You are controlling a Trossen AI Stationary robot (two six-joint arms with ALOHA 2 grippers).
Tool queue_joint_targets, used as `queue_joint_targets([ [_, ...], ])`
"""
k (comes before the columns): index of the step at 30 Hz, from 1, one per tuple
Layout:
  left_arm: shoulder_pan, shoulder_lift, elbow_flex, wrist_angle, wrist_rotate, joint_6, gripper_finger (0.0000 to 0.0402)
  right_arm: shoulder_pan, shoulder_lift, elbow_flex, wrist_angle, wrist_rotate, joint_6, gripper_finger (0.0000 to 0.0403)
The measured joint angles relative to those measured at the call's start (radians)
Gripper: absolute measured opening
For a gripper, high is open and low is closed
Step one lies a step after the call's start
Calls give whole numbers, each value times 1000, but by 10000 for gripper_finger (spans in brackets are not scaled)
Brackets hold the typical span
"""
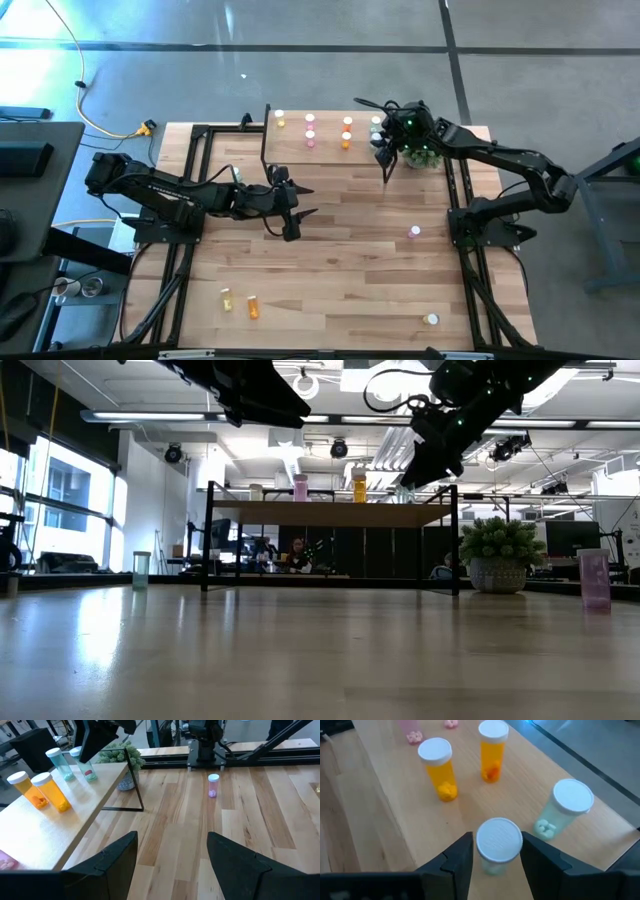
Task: Pick and place medicine bottles onto shelf by color
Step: Put the bottom blue pill bottle on the shelf aligned with the other blue pill bottle, then put the left yellow pill bottle on the shelf aligned with the other yellow pill bottle
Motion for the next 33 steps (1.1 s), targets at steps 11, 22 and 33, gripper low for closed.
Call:
queue_joint_targets([
  [11,0,0,0,0,-2,0,229,23,-40,2,-5,-18,13,149],
  [22,0,-16,-1,-51,-27,-8,229,82,-143,3,-32,-7,9,149],
  [33,-7,-41,0,-58,-27,-9,229,81,-157,3,-47,18,10,149],
])
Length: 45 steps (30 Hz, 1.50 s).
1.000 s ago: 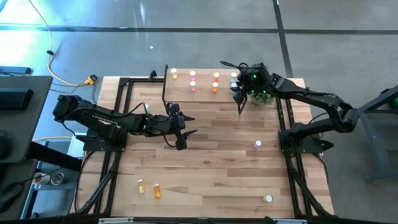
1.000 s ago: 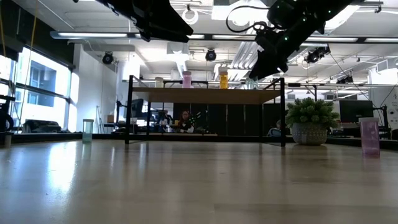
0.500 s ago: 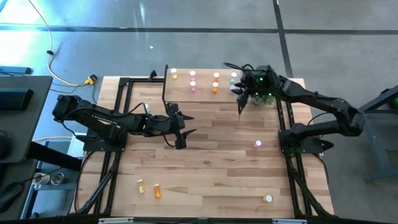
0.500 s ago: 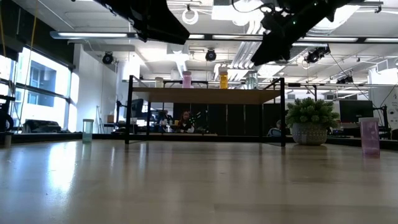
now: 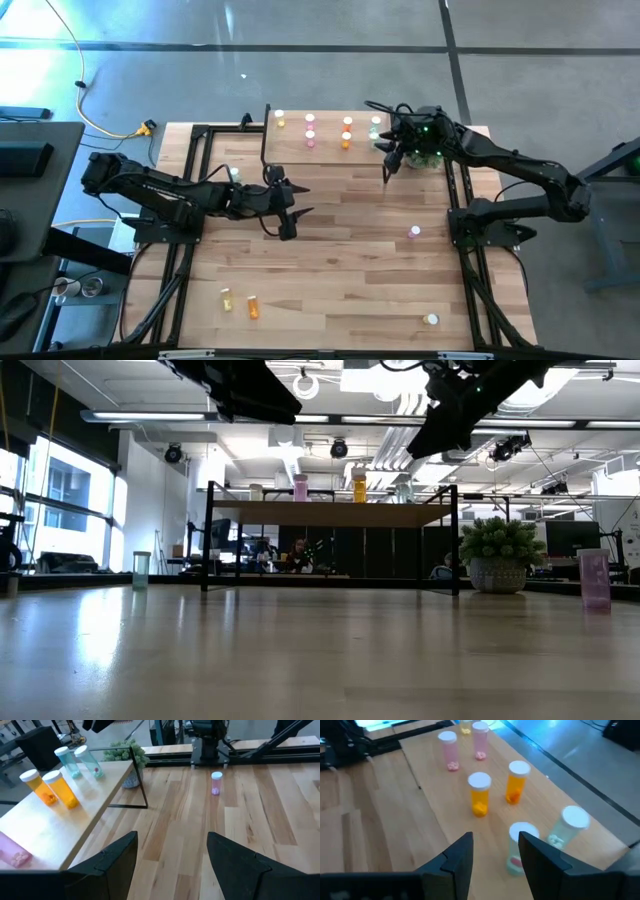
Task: Pick and place medicine bottles onto shelf by color
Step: Put the left yellow pill bottle on the shelf aligned with the other yellow pill bottle
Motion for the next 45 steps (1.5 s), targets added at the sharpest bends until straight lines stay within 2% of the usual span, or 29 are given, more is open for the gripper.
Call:
queue_joint_targets([
  [7,0,1,0,-6,-1,0,229,0,0,0,-37,33,3,149],
  [11,0,-14,0,-65,-1,-5,229,4,-4,0,-51,34,23,149],
  [21,-50,-79,1,-172,-2,-102,229,103,-99,0,-104,31,77,149],
  [29,-134,-89,1,-304,-42,-225,229,262,-145,0,-165,30,185,149],
  [37,-241,-89,1,-400,-58,-422,229,457,-145,0,-176,34,292,149],
  [45,-372,-89,1,-467,-58,-668,229,618,-145,0,-196,176,369,149],
])
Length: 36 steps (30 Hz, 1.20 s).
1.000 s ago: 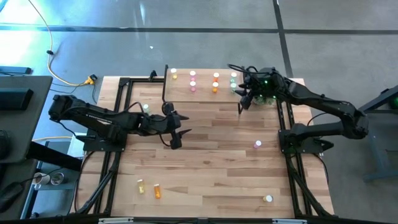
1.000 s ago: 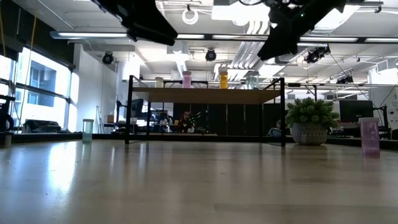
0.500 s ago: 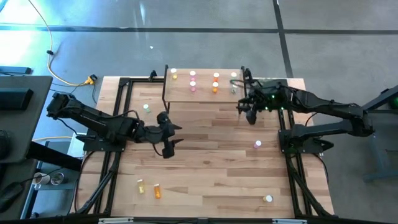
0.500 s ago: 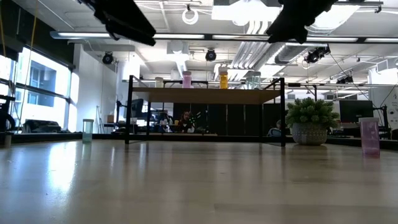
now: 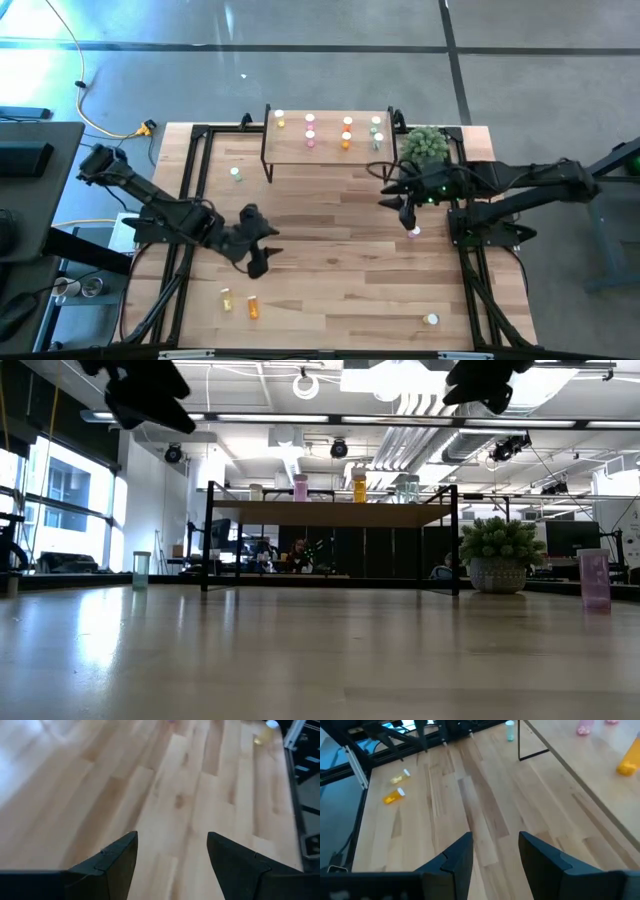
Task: Pick and place medicine bottles onto shelf by color
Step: Put the left yellow pill bottle on the shelf aligned with the other yellow pill bottle
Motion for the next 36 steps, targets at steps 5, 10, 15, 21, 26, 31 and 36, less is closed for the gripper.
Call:
queue_joint_targets([
  [5,-88,0,0,-52,15,-146,229,70,0,0,-9,62,42,149],
  [10,-170,0,0,-102,55,-335,229,109,0,0,-9,101,47,149],
  [15,-248,1,0,-151,157,-570,229,116,4,0,-9,133,47,149],
  [21,-323,1,0,-197,228,-831,229,116,21,0,-11,145,47,149],
  [26,-372,9,0,-265,258,-1033,229,116,49,0,-13,145,42,149],
  [31,-411,44,0,-294,326,-1184,229,116,85,0,-13,145,29,149],
  [36,-441,89,0,-295,399,-1258,229,114,120,0,-13,145,28,149],
])
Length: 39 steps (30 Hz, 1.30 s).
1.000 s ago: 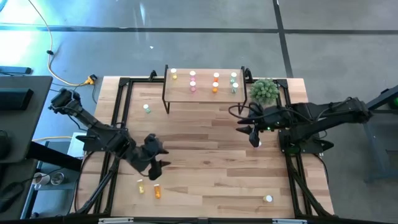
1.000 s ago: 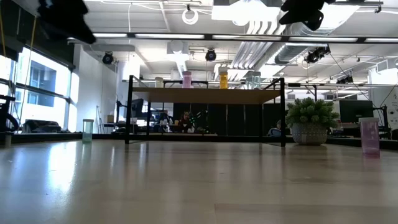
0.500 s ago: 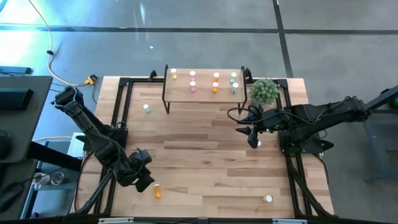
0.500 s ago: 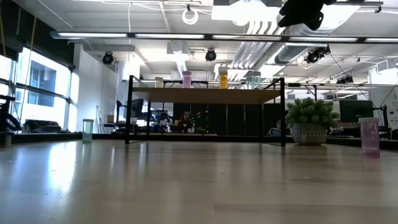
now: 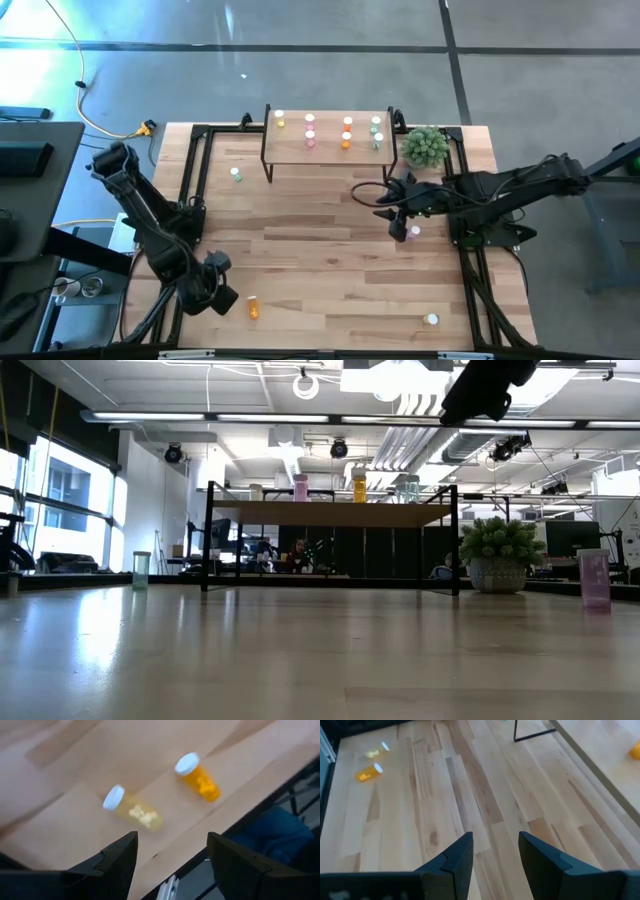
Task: Pick and place medicine bottles onto shelf by color
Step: Put the left yellow pill bottle on the shelf aligned with the other yellow pill bottle
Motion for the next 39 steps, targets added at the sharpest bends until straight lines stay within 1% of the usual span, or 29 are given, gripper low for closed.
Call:
queue_joint_targets([
  [4,-18,36,0,0,25,-61,229,0,16,0,-2,-1,10,149],
  [13,-27,125,0,4,30,-153,229,-2,13,0,0,-1,10,149],
  [21,-27,211,0,16,108,-196,229,-2,13,0,0,-1,10,149],
  [28,-26,245,0,83,102,-191,229,-2,13,0,3,-1,11,149],
  [35,-23,265,0,84,58,-220,229,-2,13,0,6,-1,11,149],
  [39,-18,291,0,89,66,-230,229,-2,13,0,8,-1,11,149],
])
